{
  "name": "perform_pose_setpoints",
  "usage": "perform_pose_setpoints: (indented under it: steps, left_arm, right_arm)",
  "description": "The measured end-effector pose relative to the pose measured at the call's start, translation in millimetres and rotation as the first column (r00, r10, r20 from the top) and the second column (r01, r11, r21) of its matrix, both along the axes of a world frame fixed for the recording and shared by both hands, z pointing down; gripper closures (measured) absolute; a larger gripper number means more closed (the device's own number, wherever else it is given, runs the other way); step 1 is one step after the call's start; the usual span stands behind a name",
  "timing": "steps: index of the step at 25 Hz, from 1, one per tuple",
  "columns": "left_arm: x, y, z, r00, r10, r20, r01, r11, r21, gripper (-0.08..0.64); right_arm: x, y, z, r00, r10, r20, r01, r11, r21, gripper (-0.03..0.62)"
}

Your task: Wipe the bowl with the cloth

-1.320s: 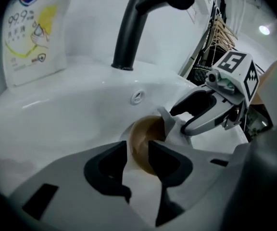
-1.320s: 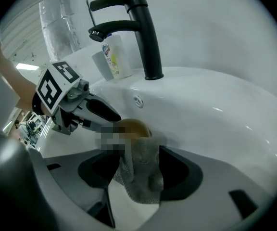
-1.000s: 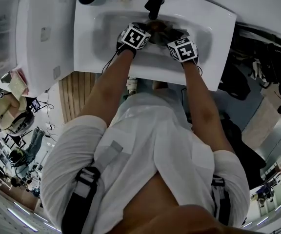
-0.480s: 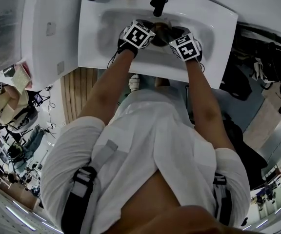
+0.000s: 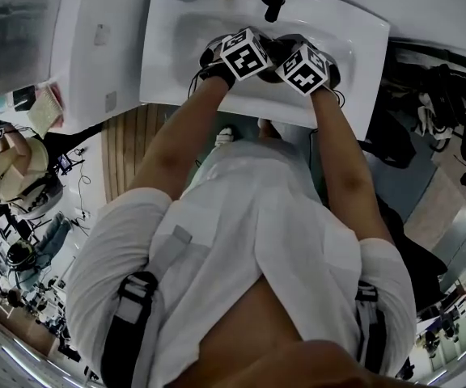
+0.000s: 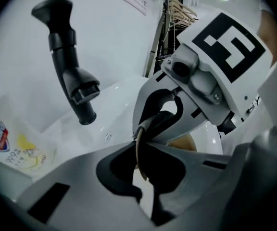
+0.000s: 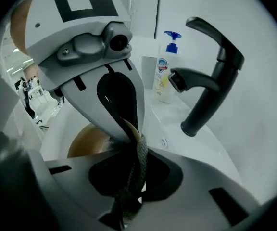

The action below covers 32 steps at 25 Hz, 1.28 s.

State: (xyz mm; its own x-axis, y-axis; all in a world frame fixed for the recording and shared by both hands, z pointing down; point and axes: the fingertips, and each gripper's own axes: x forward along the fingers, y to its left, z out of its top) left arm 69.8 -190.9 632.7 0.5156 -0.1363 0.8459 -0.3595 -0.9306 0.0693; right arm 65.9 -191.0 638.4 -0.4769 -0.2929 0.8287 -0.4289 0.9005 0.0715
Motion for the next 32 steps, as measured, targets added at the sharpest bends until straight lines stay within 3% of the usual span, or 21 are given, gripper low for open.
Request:
perform_pose_setpoints:
  steps: [3,7,13,17,19,21,23,26,29,32]
  left_arm:
    - [-8.1,-3.7,-15.2,1.0,-0.022,-0.004,0.022,0.999,0.039,0.545]
    - [-24.0,-14.6,-34.7,0.993,-0.109,-0.054,0.114,0.988,0.101,0.545]
    - [-36.3,-24.1,-54.9,0.956,-0.252,-0.147,0.275,0.947,0.164,0.543]
    - [-41.4,-22.9,-61.5,0.919,-0.337,-0.206,0.372,0.913,0.164,0.543]
    - [-40.5,-18.2,-60.6,0.909,-0.351,-0.223,0.387,0.911,0.143,0.541]
    - [-37.2,-12.4,-57.7,0.91,-0.339,-0.238,0.371,0.923,0.103,0.537]
    - [-36.4,-9.4,-57.0,0.914,-0.322,-0.247,0.35,0.933,0.079,0.514]
    - [-36.6,-8.2,-59.7,0.941,-0.27,-0.205,0.297,0.948,0.114,0.436]
    - [-30.5,-4.8,-64.4,0.973,-0.181,-0.145,0.205,0.964,0.172,0.453]
    - [-23.9,-1.3,-66.9,0.99,-0.106,-0.089,0.123,0.968,0.218,0.508]
  right_arm:
    - [-1.0,-2.3,-11.9,0.998,0.057,0.039,-0.057,0.998,-0.007,0.535]
    - [0.9,-10.0,-26.4,0.975,0.19,0.116,-0.189,0.982,-0.023,0.541]
    - [5.5,-17.8,-42.4,0.911,0.365,0.19,-0.368,0.93,-0.022,0.54]
    - [10.8,-13.2,-45.1,0.846,0.475,0.241,-0.473,0.878,-0.071,0.54]
    - [14.1,-9.3,-45.4,0.825,0.51,0.243,-0.503,0.859,-0.095,0.541]
    - [17.8,-7.4,-45.5,0.839,0.501,0.21,-0.496,0.864,-0.079,0.545]
    - [19.2,-7.6,-47.3,0.874,0.457,0.164,-0.457,0.888,-0.039,0.548]
    - [18.4,-7.7,-53.6,0.937,0.346,0.053,-0.348,0.936,0.046,0.55]
    - [15.2,-6.6,-58.0,0.968,0.244,-0.054,-0.237,0.965,0.11,0.551]
    - [11.2,-7.7,-61.8,0.975,0.178,-0.131,-0.157,0.975,0.156,0.551]
